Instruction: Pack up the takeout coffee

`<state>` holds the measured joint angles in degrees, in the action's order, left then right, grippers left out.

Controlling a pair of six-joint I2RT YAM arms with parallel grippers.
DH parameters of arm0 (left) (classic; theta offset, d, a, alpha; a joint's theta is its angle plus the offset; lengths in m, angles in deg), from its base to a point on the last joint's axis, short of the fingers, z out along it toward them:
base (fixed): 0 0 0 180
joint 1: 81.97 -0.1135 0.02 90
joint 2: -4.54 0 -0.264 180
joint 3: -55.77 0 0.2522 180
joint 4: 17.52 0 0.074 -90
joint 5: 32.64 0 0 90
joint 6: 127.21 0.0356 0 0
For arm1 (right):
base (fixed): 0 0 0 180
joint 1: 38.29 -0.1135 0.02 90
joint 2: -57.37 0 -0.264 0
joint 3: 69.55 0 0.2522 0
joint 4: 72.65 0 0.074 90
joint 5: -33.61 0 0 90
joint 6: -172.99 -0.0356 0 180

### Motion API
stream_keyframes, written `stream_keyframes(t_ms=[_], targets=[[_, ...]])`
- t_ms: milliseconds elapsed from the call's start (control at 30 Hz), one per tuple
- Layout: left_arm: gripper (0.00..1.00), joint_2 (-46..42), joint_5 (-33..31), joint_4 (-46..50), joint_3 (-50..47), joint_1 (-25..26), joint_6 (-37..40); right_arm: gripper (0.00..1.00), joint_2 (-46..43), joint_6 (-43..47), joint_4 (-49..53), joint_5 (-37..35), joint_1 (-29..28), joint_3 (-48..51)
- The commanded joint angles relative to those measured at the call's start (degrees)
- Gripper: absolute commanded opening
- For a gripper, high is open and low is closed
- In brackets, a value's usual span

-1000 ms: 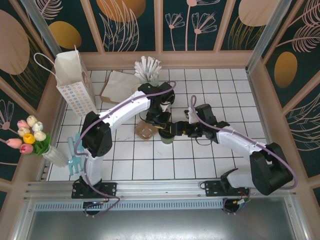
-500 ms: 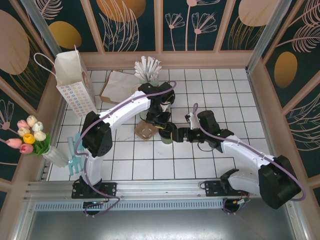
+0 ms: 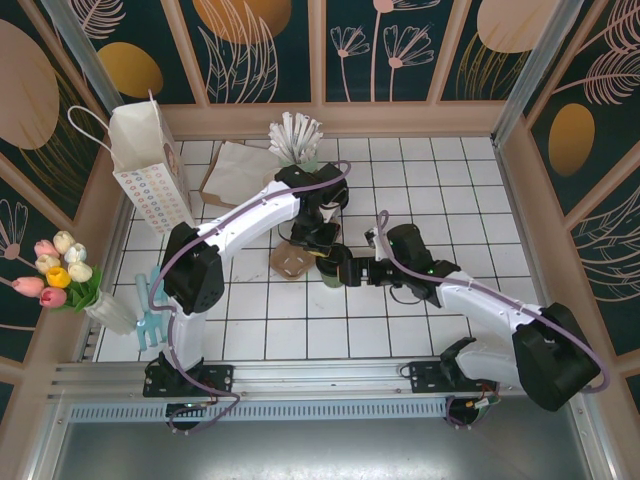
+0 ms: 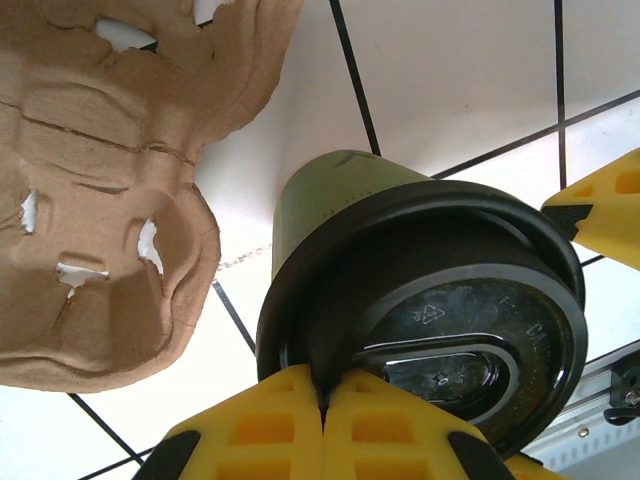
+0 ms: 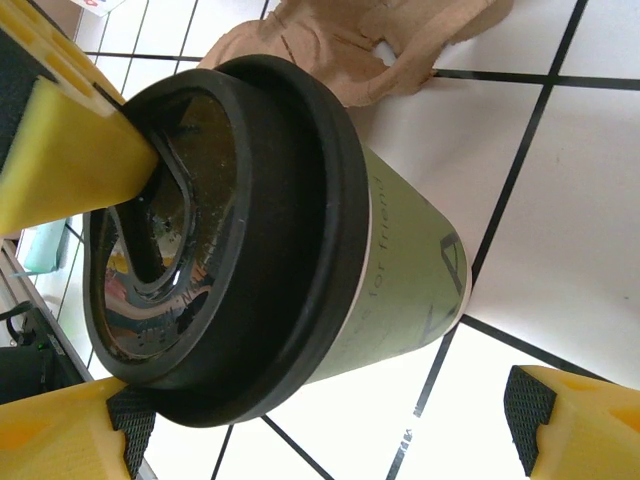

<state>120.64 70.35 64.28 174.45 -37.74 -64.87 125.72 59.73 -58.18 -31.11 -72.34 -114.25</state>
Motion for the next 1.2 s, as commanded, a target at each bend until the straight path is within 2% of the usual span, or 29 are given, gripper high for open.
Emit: stream_keyframes(t_ms=[0,100,200,300,400,533,667,800,1033,1167], targets=[[0.0,6.34,-0.67,-2.35,-4.82,0.93,-0.2,0.92,2.23,-1.43,0.41,-9.87,-0.84,3.03],[0.0,6.46,-0.99,-2.22,-4.3,0.93,-0.36,0.91,1.23,-1.01,3.12,-10.13,-0.93,2.85],[0.0,6.56,-1.3,-1.69,-2.93,0.94,-0.72,0.92,-2.24,-2.36,3.57,-4.12,-0.13,0.35],[0.02,6.58,-1.31,-1.42,-1.71,0.88,-0.99,0.92,-4.99,-8.53,-0.67,2.77,2.36,-0.91],[0.05,6.56,-1.55,-0.81,-0.57,0.94,-1.08,0.87,-3.32,-16.05,-2.4,7.32,5.85,-2.24],[0.07,6.43,-1.61,-0.6,0.32,0.89,-1.06,0.78,2.1,-14.87,7.81,3.9,6.18,-7.69],[0.08,6.47,-1.65,-0.6,0.39,0.94,-0.99,0.67,2.77,-15.3,8.75,3.76,6.02,-8.6],[0.1,6.29,-1.35,-1.05,-0.22,0.88,-1.06,0.63,3.89,-14.95,9.28,3.64,5.57,-8.79],[0.11,6.15,-0.15,-1.58,0.04,0.88,-0.58,0.54,8.0,-14.89,14.18,-2.08,4.99,-7.92],[0.16,5.1,0.37,-1.99,1.69,0.7,-0.29,0.52,8.68,-14.09,16.07,-3.99,4.77,-7.91]])
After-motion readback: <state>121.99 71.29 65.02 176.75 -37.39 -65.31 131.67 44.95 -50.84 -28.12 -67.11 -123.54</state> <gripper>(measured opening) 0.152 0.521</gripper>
